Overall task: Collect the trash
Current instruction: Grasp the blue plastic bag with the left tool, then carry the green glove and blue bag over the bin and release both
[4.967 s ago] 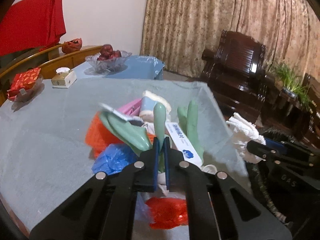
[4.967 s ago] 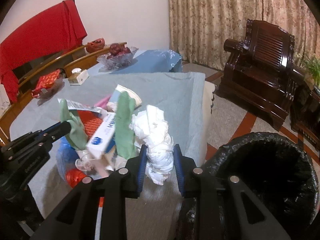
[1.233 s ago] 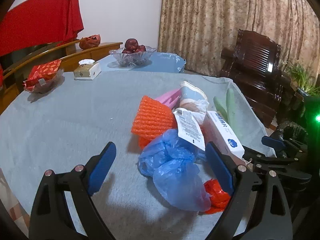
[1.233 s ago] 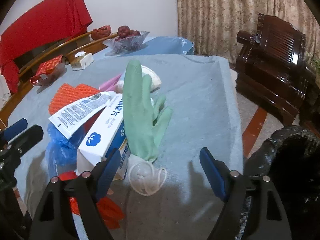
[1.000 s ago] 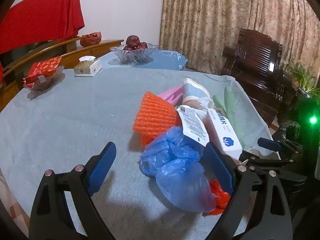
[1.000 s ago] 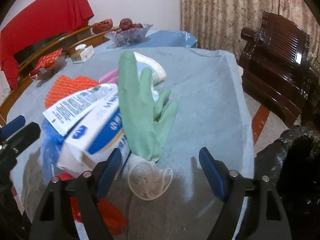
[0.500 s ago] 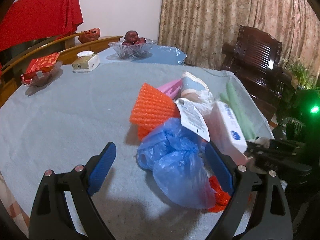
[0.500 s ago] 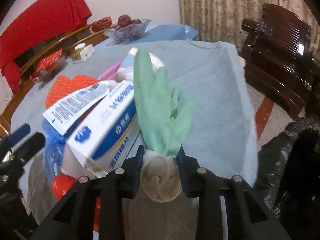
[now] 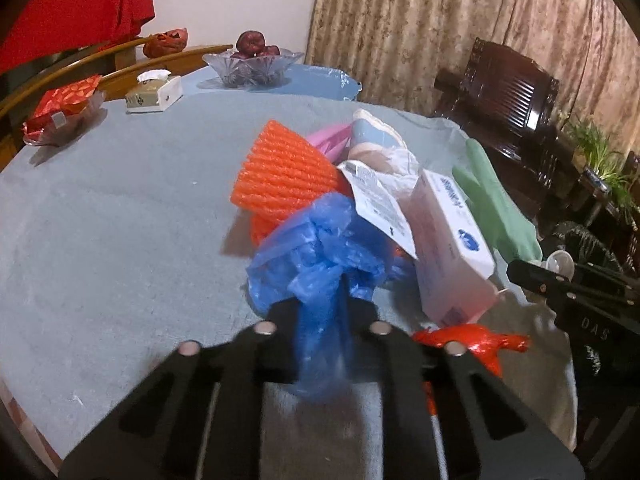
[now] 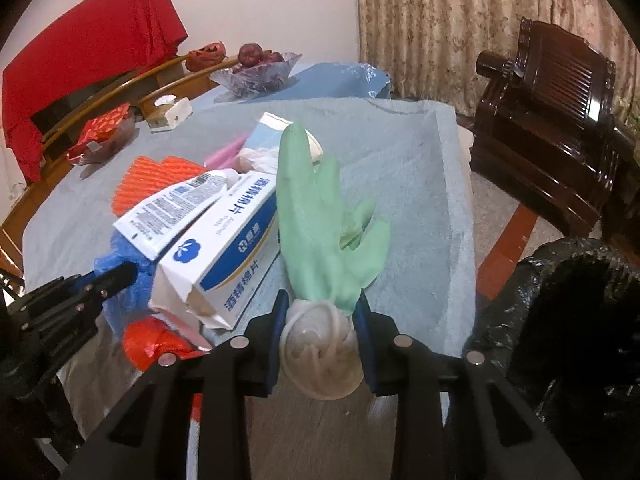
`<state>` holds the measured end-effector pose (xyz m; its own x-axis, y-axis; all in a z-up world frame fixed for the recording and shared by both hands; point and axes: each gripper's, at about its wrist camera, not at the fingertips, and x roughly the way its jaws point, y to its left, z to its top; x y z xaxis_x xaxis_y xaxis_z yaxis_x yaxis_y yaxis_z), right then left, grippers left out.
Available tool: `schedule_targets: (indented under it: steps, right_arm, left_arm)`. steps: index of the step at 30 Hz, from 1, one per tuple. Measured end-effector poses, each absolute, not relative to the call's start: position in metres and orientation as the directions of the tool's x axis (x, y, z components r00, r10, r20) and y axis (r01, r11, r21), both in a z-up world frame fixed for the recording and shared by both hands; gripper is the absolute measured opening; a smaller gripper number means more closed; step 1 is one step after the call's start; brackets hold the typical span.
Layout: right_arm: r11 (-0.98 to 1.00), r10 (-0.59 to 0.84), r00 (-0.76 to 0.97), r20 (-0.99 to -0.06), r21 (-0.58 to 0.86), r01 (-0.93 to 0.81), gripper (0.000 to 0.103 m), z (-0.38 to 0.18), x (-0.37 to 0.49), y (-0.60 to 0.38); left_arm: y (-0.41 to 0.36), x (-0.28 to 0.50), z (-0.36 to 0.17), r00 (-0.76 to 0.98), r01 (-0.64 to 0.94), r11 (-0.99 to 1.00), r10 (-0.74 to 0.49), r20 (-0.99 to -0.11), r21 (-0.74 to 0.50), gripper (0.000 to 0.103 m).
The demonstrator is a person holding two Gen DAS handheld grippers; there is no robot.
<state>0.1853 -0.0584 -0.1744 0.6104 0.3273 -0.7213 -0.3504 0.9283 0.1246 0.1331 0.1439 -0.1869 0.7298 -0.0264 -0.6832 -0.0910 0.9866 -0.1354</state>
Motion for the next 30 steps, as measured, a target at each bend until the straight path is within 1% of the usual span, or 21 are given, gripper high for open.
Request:
schedule_targets:
  steps: [6, 14, 22, 30]
  right_arm:
    - [0.924, 0.345, 0.631, -0.695, 0.135, -0.358, 0.032, -0.159, 0.174, -0.064]
    - [0.921, 0.362, 0.658, -0.661, 0.143, -0.363, 0.032, -0.140, 0.158, -0.073]
    - [0.921, 0.371, 0.692, -0.619, 0.146, -0.363, 0.032, -0.114, 0.140, -0.086]
    - [0.927, 0.362, 0.722, -0.589, 0.148, -0.344, 0.032, -0.098, 0.119, -0.105]
  left_arm:
    - [0.146, 0.118, -0.165, 0.755, -0.104, 0.983, -0.019, -0.656, -0.149, 0.005]
    - [0.139, 0.097, -0.132, 0.788, -0.096, 0.986, -0.007, -0.615, -0.134, 0.005]
    - [0.112, 0.078, -0.103, 0.816, -0.039, 0.990, -0.046, -0.576, -0.134, 0.005]
    - [0.088, 0.074, -0.089, 0.827, 0.012, 0.990, -0.088, -0.555, -0.139, 0.005]
